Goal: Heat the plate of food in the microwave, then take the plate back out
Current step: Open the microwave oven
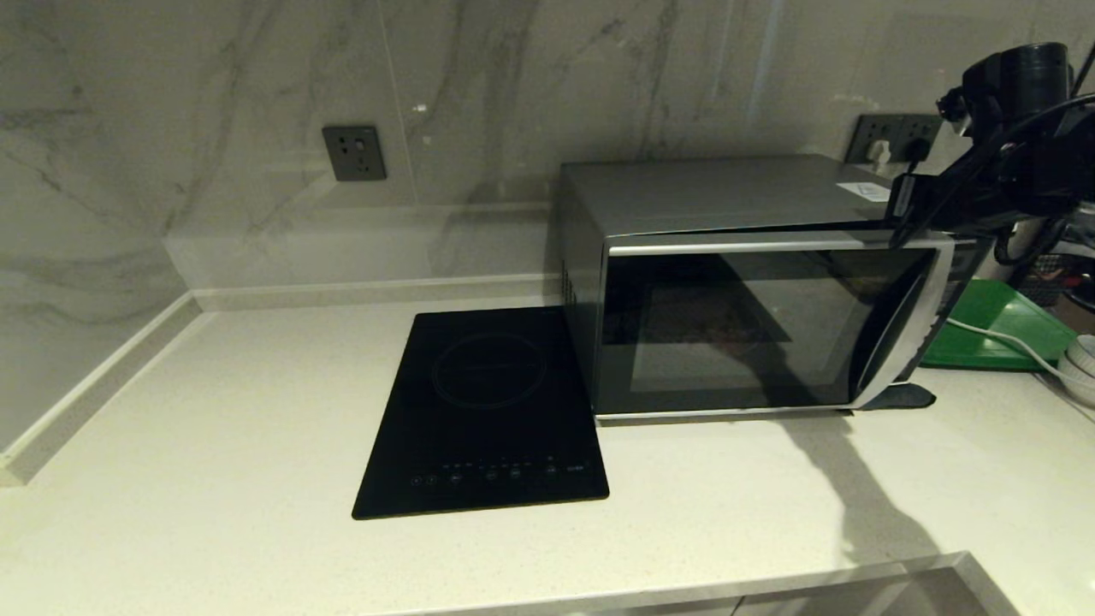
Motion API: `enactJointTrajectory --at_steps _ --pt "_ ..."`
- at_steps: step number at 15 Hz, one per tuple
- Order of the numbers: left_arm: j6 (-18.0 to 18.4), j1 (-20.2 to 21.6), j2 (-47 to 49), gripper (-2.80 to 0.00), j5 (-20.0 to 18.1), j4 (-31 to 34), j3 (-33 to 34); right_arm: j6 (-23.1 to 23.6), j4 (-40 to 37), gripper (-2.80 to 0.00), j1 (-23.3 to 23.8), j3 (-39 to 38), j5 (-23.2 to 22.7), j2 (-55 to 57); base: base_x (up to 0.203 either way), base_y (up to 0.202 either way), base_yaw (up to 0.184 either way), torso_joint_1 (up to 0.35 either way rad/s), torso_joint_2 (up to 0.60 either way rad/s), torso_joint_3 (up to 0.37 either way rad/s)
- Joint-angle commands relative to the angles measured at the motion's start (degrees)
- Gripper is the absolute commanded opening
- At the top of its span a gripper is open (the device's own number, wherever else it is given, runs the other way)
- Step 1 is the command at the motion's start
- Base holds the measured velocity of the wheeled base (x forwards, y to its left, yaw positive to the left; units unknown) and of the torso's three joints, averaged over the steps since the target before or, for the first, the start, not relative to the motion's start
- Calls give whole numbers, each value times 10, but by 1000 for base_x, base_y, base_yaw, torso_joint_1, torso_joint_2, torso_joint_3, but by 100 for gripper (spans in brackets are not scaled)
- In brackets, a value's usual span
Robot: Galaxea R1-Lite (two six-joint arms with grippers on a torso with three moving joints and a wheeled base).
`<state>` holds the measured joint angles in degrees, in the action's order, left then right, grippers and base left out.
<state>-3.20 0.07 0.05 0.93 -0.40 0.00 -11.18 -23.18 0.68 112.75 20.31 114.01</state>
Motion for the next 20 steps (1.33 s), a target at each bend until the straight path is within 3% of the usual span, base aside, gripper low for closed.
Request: enactJointTrajectory --at_steps 1,6,10,12,14,17,20 --pt "0 0 0 -280 0 0 0 -6 -29 -280 -2 -8 1 -34 0 0 0 0 0 0" --pt "0 0 0 -280 0 0 0 -34 -73 -280 -4 -67 -3 -99 0 0 0 0 0 0" --pt "0 0 0 -280 0 0 0 -40 -88 -280 -9 -128 -41 -161 0 0 0 0 0 0" --pt "0 0 0 -280 0 0 0 -39 -85 -280 -10 -110 -43 -152 0 0 0 0 0 0" --pt "0 0 0 -280 0 0 0 -37 -77 -280 -12 -78 -36 -116 0 0 0 0 0 0" --pt "0 0 0 -280 0 0 0 -34 -29 -280 -23 -66 12 -72 0 0 0 0 0 0" --pt "0 0 0 -280 0 0 0 -35 -3 -280 -24 -64 22 -38 0 0 0 0 0 0"
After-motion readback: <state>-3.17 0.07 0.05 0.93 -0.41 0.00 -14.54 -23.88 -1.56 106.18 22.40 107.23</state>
